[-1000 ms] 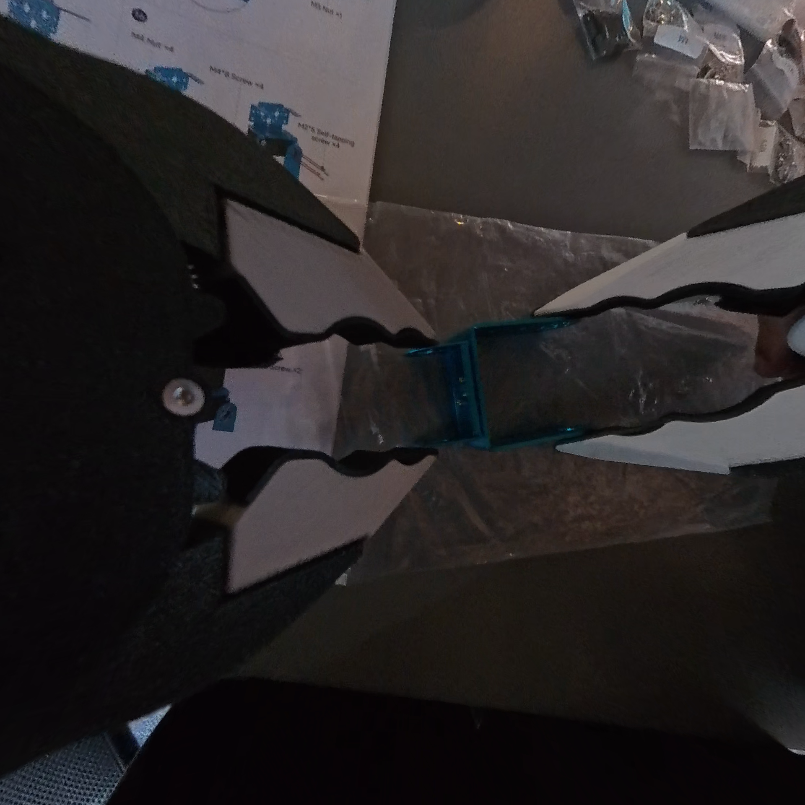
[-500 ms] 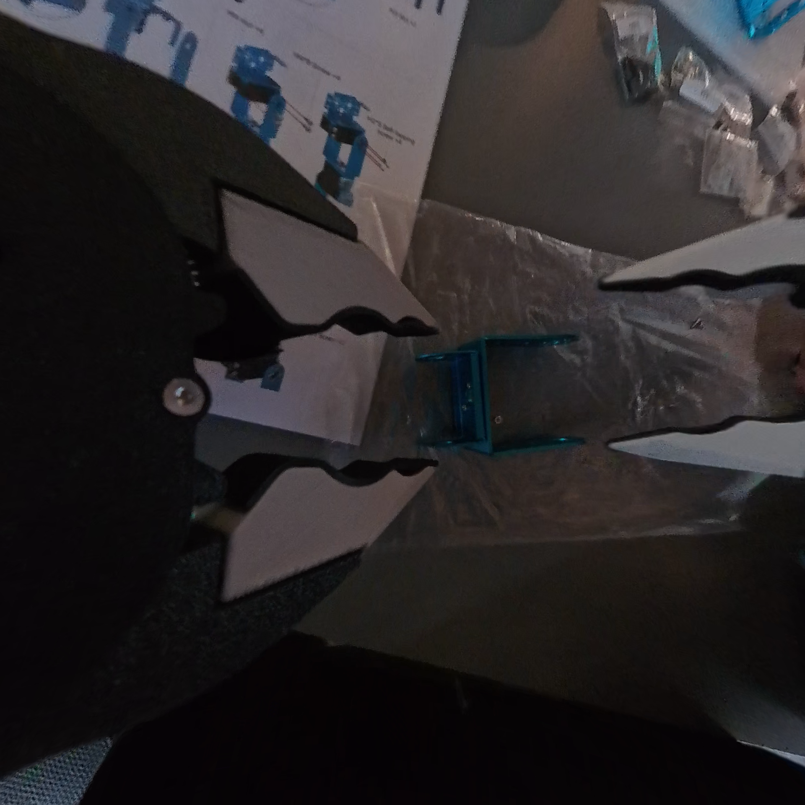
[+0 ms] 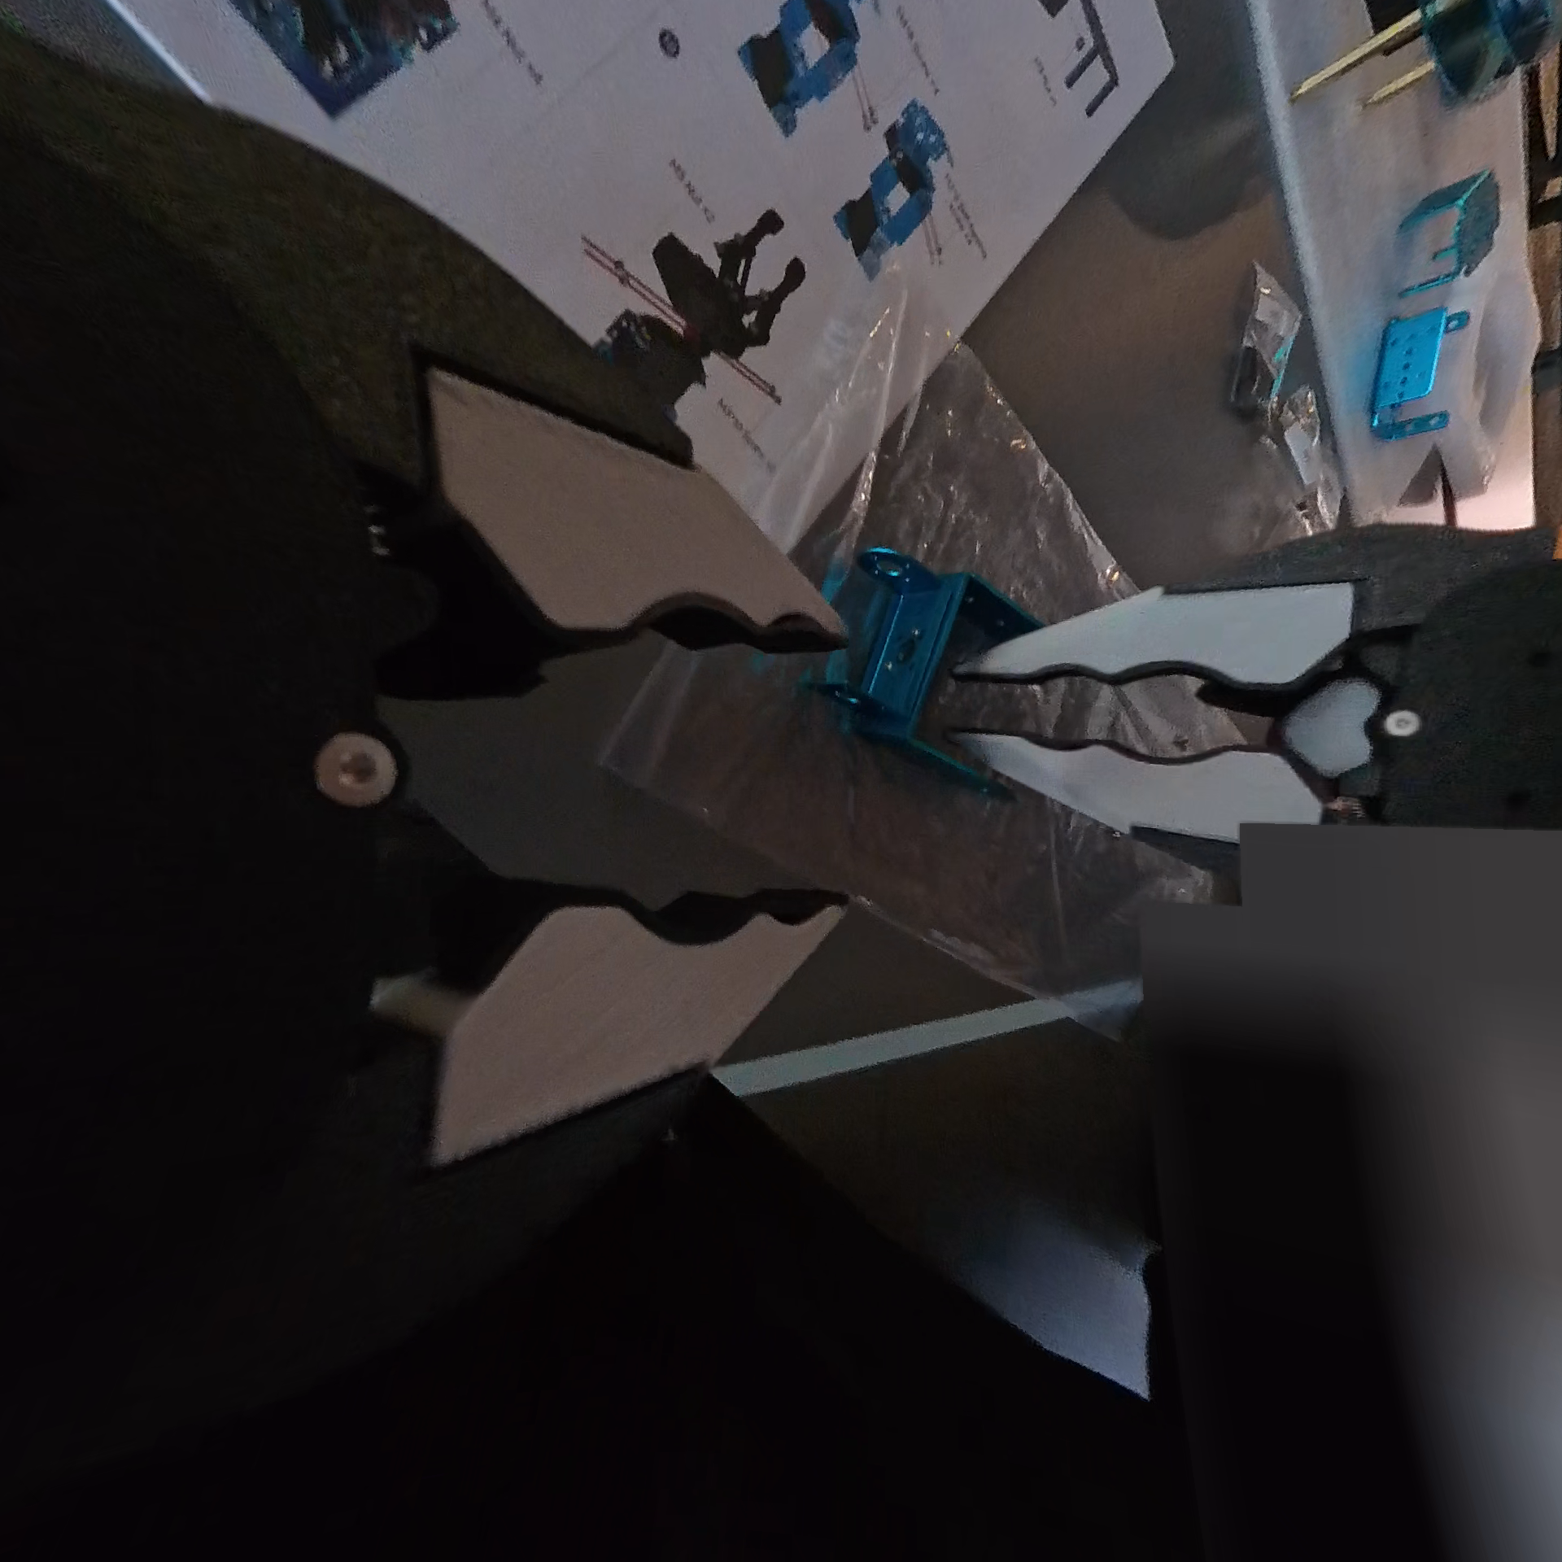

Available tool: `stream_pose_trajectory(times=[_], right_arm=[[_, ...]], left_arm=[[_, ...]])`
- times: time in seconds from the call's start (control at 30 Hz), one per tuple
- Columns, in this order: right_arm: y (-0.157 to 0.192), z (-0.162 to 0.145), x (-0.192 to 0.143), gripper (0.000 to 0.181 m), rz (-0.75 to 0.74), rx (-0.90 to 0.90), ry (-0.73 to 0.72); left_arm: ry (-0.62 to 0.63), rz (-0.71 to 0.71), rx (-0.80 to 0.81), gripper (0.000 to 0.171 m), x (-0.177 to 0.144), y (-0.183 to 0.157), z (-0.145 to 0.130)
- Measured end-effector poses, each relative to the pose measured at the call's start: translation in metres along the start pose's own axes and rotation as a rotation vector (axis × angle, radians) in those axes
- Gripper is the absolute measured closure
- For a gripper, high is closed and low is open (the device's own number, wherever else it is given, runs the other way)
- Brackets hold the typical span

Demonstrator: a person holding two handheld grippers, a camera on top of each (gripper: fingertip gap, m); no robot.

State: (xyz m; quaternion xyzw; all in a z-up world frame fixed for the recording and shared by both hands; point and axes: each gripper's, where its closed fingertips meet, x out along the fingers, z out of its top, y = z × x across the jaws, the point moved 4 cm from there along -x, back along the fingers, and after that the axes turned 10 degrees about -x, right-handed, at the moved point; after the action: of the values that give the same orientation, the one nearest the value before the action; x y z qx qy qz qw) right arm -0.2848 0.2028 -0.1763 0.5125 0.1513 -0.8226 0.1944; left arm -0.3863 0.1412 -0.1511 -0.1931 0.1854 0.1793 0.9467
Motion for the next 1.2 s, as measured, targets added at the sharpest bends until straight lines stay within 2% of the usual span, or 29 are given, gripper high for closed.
stream_pose_trajectory(times=[0.27,0.8,1.2], right_arm=[[0.004,0.010,0.004,0.169,-0.002,-0.075,0.149],[0.004,0.012,0.011,0.172,0.045,-0.029,0.164],[0.001,0.007,0.000,0.180,0.002,-0.028,0.160]], left_arm=[[-0.037,0.057,-0.058,0.116,0.005,0.001,-0.004],[-0.090,0.089,-0.094,0.116,-0.007,-0.020,-0.021],[-0.075,0.046,-0.072,0.116,-0.003,-0.019,-0.014]])
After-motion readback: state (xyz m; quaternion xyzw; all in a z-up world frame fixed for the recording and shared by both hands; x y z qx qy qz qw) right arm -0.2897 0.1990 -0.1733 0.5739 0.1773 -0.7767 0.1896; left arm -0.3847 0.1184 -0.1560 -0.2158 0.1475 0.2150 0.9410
